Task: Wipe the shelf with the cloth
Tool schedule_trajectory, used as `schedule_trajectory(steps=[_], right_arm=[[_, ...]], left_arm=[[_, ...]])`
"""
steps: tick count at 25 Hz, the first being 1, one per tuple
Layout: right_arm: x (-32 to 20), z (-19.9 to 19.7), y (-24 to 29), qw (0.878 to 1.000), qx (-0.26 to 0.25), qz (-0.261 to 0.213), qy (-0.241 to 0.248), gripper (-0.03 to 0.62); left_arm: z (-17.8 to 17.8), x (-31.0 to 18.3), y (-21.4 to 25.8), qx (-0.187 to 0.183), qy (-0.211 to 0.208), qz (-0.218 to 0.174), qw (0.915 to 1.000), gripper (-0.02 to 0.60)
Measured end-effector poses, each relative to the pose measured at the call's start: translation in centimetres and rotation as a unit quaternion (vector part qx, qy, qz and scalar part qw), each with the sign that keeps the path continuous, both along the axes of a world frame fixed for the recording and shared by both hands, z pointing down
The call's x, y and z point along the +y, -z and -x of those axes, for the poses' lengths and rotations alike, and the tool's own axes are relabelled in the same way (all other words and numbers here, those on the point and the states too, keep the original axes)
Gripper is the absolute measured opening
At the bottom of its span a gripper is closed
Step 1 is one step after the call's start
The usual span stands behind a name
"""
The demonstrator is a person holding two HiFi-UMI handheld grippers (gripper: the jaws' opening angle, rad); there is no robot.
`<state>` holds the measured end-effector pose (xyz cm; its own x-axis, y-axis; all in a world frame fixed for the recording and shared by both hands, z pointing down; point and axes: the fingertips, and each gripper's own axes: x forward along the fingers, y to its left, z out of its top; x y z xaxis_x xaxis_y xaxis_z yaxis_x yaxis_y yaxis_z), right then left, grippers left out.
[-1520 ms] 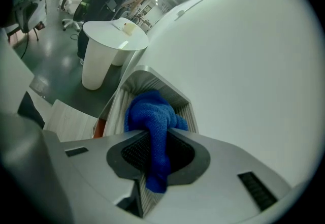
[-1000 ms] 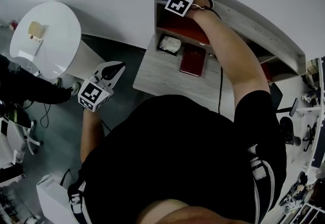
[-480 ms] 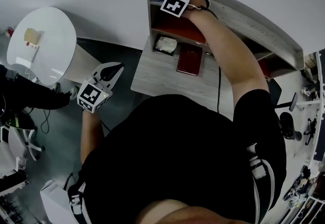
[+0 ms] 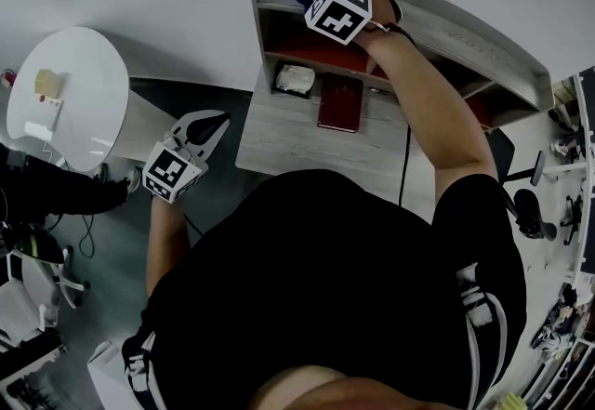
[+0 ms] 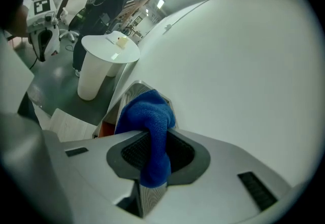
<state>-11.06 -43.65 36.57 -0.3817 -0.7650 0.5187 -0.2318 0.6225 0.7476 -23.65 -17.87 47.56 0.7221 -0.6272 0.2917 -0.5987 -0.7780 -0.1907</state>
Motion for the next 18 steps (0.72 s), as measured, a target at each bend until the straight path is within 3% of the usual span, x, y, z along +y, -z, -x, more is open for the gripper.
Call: schedule_trajectory(steps=[9, 14, 18], right_arm=[[5.4, -7.4, 3.6, 0.996, -0.066, -0.045, -0.046, 0.077], [9.1, -9.8, 4.5, 0.989, -0.113, -0.083, -0.043, 0.077], [11.9, -11.7, 3.5, 0.986, -0.13, -0.086, -0.056, 0.076]], left_arm=[[-1.4, -1.8, -0.3, -0.01, -0.036, 0.003, 0.9993, 0.014], [-3.8, -2.9, -0.2, -0.018, -0.063, -0.004, 0.9978, 0.014], [-5.5, -3.6, 0.1, -0.02, -0.084, -0.008, 0.9963, 0.014]])
